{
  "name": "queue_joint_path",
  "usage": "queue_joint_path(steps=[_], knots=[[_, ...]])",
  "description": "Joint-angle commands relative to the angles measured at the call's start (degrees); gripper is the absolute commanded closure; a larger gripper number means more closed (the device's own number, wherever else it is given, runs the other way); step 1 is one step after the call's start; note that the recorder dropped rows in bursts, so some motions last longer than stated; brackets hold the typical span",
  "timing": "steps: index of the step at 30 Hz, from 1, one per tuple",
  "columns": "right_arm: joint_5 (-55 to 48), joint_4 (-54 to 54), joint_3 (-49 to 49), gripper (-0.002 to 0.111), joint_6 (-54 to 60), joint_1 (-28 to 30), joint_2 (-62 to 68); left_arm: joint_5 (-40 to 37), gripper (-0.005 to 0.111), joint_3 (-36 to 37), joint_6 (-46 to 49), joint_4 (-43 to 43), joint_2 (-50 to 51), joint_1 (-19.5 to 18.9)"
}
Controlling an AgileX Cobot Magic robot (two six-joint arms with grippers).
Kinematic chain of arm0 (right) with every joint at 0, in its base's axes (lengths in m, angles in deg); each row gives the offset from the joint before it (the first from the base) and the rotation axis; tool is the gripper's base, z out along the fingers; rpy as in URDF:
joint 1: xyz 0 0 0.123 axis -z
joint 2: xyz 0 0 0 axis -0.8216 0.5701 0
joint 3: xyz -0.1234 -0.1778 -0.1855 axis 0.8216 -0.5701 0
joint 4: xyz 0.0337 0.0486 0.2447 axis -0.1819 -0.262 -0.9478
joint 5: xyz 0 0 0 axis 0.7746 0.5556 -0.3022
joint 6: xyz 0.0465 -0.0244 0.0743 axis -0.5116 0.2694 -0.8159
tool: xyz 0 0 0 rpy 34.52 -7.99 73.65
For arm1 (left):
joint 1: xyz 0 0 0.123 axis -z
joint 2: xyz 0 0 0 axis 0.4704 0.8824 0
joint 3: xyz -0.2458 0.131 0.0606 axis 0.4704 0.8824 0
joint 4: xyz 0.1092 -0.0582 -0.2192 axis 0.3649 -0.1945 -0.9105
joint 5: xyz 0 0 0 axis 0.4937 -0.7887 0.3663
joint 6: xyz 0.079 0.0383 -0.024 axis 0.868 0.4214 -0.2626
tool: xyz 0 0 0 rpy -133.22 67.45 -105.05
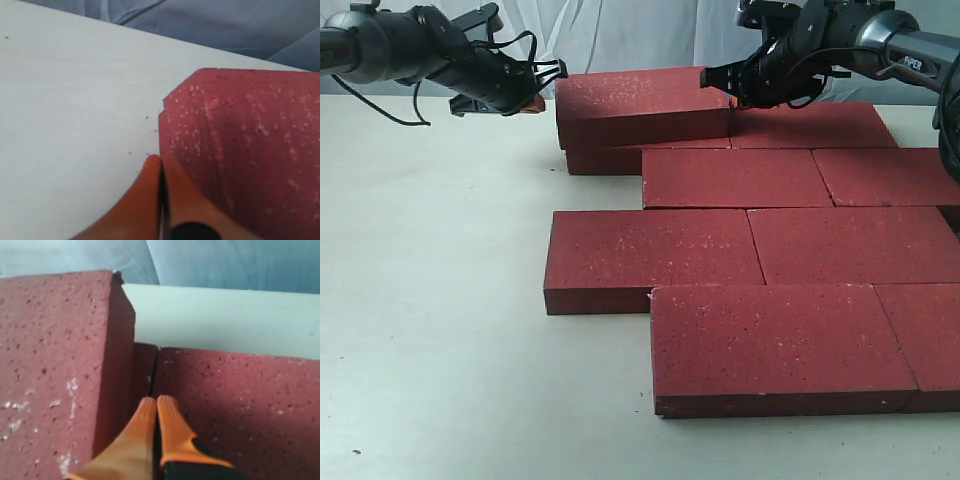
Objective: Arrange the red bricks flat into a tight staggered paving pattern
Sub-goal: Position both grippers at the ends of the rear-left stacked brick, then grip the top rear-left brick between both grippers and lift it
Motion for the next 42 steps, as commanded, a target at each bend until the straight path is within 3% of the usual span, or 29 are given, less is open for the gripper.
queue_joint_path(steps=[1,6,17,26,32,42], knots=[[-2.80,-1.72,0.71,0.109,3.84,-0.69,-0.30,-0.03,0.107,-1.96,0.23,-0.61,0.81,1.57],[-6.28,-11.49,0.71,0.109,11.46,-0.69,-1.14,-5.81,0.107,-4.58,0.23,-0.61,0.81,1.78],[-18.19,-14.16,0.71,0.109,12.74,-1.14,-8.29,-18.64,0.107,-5.84,-0.42,3.91,-3.82,-0.41],[-21.17,-14.16,0.71,0.109,12.60,-8.53,-12.61,-28.67,0.107,-5.32,-4.74,14.70,-9.75,-3.72],[-19.57,-14.28,0.71,0.109,10.37,-14.54,-12.74,-31.30,0.107,-0.70,-5.36,19.09,-14.61,-7.33],[-15.13,-14.01,0.71,0.109,6.51,-21.72,-10.88,-23.81,0.107,15.27,0.34,16.54,-22.70,-15.88]])
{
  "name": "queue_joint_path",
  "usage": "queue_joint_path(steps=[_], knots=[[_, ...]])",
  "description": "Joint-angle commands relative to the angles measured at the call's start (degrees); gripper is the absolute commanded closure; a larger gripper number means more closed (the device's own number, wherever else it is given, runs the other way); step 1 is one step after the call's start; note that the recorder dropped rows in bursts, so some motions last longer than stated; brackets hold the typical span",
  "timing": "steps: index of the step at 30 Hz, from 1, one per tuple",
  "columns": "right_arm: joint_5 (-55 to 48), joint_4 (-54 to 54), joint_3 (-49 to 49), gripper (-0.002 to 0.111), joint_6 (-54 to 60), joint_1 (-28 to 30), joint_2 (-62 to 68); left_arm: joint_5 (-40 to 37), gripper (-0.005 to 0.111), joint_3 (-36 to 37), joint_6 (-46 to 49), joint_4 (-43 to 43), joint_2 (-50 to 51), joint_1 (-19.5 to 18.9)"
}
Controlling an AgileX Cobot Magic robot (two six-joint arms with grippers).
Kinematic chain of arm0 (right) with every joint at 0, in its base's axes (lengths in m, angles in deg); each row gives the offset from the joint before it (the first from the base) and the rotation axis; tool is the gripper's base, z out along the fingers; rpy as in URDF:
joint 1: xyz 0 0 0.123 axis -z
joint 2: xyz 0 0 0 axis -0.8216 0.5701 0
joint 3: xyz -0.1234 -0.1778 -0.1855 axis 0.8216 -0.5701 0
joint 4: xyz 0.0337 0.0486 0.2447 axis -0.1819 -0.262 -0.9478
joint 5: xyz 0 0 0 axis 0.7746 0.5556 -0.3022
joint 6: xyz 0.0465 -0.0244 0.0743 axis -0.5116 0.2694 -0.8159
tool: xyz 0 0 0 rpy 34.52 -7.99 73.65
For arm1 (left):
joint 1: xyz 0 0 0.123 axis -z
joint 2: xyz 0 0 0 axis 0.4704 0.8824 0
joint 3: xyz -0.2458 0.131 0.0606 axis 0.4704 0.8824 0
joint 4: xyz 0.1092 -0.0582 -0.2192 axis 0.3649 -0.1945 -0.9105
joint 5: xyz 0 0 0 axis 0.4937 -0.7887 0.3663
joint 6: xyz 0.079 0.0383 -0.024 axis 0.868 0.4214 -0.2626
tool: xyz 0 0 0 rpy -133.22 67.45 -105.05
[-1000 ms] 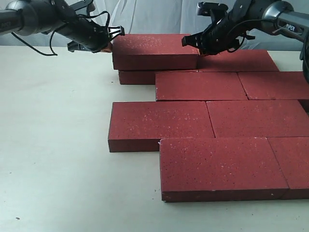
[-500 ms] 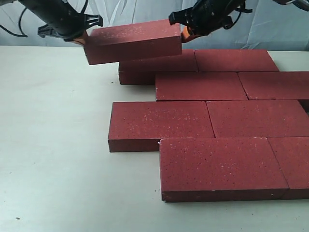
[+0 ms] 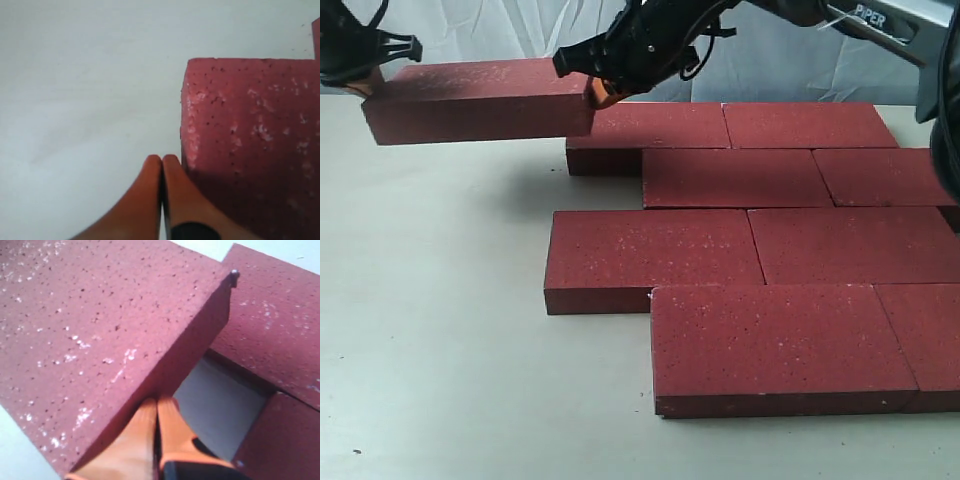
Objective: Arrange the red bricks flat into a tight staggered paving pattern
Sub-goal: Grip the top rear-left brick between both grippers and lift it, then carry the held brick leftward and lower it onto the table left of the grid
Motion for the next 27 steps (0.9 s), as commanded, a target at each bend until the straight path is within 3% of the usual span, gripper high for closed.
queue_joint_path(steps=[1,6,12,27], knots=[[3.50,-4.22,0.40,0.109,-1.27,-3.76,1.74,4.16,0.107,8.24,3.53,-8.50,-3.14,-2.93],[6.30,-4.50,0.40,0.109,-1.50,-5.51,5.05,10.39,0.107,15.96,9.93,-15.60,-3.36,-6.14],[9.08,-4.50,0.40,0.109,-1.63,-5.89,9.36,18.73,0.107,21.96,11.65,-15.85,-3.26,-6.12],[10.02,-2.22,0.40,0.109,-1.92,-5.89,13.30,21.69,0.107,23.88,12.70,-17.21,0.63,-6.12]])
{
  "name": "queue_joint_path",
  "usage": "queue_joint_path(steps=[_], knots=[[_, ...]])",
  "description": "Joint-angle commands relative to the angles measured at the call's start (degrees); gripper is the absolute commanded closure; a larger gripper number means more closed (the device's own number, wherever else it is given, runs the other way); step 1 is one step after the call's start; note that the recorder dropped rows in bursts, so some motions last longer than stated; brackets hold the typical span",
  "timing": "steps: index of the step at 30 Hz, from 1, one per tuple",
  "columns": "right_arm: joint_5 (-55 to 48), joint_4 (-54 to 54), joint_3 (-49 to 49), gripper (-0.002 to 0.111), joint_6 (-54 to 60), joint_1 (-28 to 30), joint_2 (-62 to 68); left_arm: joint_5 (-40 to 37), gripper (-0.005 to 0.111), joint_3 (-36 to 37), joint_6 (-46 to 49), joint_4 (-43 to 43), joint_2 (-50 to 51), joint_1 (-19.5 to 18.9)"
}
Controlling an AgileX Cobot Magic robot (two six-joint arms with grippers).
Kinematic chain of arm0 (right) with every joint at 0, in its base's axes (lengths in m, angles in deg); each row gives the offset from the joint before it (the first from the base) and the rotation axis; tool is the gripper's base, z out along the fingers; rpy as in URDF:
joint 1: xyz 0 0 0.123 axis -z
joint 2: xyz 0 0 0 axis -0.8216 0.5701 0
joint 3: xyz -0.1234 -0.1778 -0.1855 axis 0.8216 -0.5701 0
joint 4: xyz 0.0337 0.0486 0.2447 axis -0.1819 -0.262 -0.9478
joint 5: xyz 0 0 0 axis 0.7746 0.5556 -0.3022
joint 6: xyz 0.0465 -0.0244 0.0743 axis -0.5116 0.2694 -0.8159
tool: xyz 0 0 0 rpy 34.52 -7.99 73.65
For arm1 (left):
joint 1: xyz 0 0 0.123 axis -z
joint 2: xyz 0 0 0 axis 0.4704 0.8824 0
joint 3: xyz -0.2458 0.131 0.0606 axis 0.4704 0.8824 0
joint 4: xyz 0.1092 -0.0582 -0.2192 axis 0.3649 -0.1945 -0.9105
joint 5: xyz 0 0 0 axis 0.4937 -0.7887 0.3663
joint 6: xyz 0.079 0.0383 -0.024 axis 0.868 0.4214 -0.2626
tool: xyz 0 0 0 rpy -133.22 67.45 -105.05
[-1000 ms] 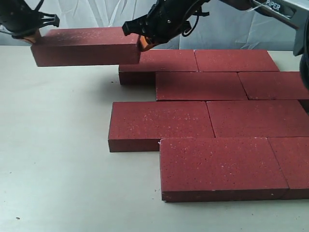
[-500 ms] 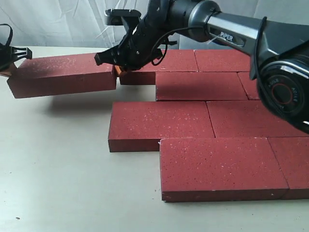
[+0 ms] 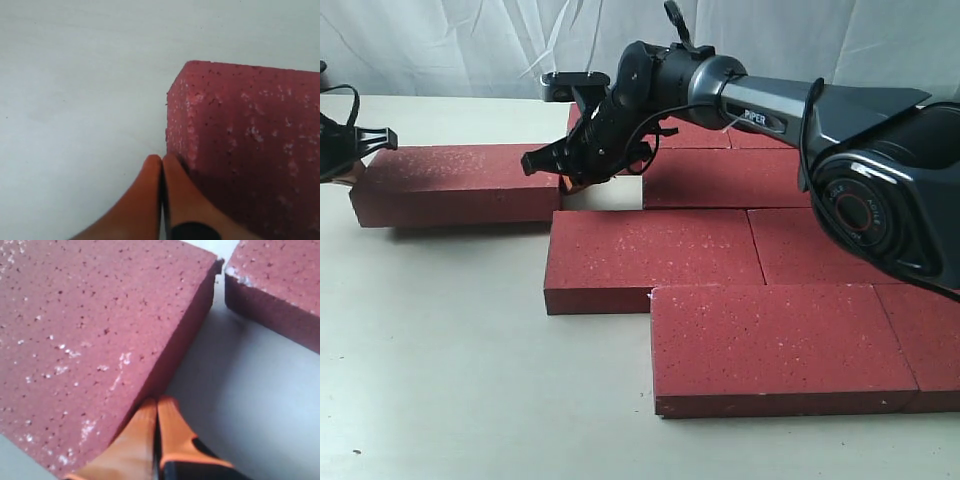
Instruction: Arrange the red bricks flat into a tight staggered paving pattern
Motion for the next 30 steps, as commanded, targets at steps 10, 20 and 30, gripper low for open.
queue_joint_path(steps=[10,20,30], knots=[[0.33,1.07,0.40,0.109,-2.11,-0.73,0.73,-0.01,0.107,0.41,-0.04,-1.14,0.10,0.79],[-0.50,6.47,0.40,0.109,-8.93,-0.73,0.62,1.02,0.107,0.41,-0.29,1.49,1.03,0.79],[-6.24,18.36,0.40,0.109,-20.25,1.61,-3.03,5.62,0.107,0.41,-0.39,5.07,1.03,0.79]])
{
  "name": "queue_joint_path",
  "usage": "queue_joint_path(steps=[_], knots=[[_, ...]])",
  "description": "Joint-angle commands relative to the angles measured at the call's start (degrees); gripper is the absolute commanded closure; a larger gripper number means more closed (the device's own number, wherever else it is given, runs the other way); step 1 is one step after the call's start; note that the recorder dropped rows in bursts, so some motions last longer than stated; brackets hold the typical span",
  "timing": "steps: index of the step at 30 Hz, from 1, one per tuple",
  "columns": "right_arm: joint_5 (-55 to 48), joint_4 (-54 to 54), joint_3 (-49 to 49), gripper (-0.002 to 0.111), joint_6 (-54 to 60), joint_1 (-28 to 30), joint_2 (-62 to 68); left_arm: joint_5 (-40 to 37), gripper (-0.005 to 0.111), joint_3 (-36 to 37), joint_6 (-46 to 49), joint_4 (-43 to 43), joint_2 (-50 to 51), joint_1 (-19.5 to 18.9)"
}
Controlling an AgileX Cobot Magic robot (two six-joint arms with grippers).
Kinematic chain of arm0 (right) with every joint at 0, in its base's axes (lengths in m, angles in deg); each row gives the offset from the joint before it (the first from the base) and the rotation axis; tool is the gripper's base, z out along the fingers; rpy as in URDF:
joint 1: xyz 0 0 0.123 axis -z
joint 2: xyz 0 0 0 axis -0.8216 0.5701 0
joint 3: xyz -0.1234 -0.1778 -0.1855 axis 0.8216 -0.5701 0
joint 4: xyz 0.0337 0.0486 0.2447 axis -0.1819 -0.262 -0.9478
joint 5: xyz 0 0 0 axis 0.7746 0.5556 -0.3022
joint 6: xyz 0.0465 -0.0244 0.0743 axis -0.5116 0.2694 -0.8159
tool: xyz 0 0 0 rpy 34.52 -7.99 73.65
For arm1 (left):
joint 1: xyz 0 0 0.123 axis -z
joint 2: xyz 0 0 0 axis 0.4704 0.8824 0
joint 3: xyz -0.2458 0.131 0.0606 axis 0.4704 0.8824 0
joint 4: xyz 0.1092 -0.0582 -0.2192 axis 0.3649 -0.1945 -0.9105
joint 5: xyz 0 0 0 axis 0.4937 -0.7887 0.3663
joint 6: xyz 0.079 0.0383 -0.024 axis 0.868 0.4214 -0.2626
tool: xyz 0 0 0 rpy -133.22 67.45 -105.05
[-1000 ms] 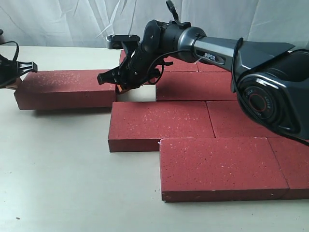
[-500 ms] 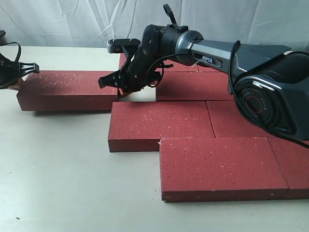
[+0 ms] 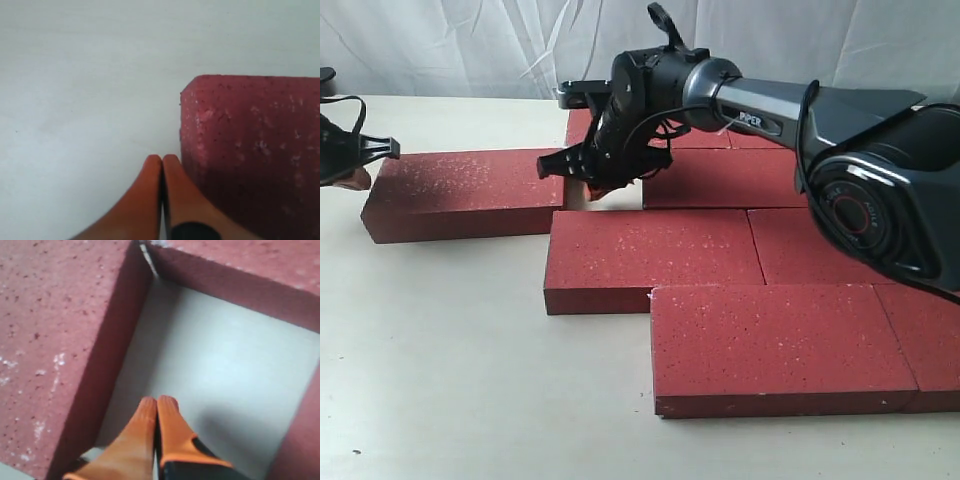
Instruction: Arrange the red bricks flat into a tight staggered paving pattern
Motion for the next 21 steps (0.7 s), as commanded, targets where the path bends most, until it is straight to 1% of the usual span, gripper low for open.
queue_joint_path(steps=[1,5,12,14,19,21], knots=[[-3.83,4.60,0.40,0.109,-2.41,1.98,-3.57,3.15,0.107,0.31,-0.40,0.73,-0.08,0.58],[-5.58,8.45,0.40,0.109,-4.54,3.03,-6.76,3.53,0.107,0.31,-0.27,0.73,0.80,0.58],[-5.98,9.38,0.40,0.109,-4.69,4.22,-10.88,2.37,0.107,0.31,0.70,-1.96,3.62,0.69],[-5.98,9.82,0.40,0.109,-4.69,4.22,-11.01,2.76,0.107,0.31,4.38,-4.84,3.62,0.69],[-6.19,9.46,0.40,0.109,-4.69,4.22,-10.79,2.91,0.107,0.31,19.98,-18.08,3.74,0.69],[-6.09,9.46,0.40,0.109,-4.69,4.22,-10.80,3.25,0.107,0.31,24.69,-21.90,3.74,0.69]])
